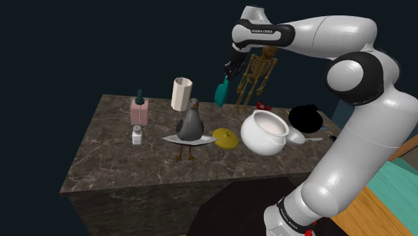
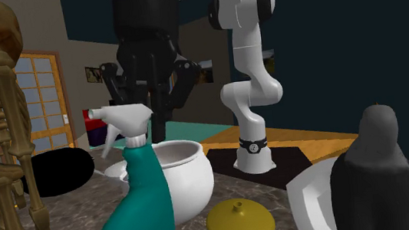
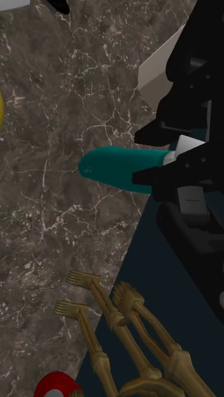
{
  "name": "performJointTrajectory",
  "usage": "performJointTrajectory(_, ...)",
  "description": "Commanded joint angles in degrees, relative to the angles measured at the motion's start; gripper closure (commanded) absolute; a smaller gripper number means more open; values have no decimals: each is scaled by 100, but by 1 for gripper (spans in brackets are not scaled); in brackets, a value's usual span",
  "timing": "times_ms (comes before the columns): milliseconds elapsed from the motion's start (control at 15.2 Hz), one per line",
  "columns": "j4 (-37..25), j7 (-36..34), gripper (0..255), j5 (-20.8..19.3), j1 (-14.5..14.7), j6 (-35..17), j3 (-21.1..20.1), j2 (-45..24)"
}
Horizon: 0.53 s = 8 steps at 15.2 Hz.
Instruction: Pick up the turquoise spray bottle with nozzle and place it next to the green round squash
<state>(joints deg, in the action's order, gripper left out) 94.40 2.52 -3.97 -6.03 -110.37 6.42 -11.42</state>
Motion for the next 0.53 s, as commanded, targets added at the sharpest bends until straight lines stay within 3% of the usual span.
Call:
performJointTrajectory(0, -135, 6, 255, 2, 3, 149, -1, 14)
performJointTrajectory(462, -684, 47, 255, 14, 1, 688, -1, 7)
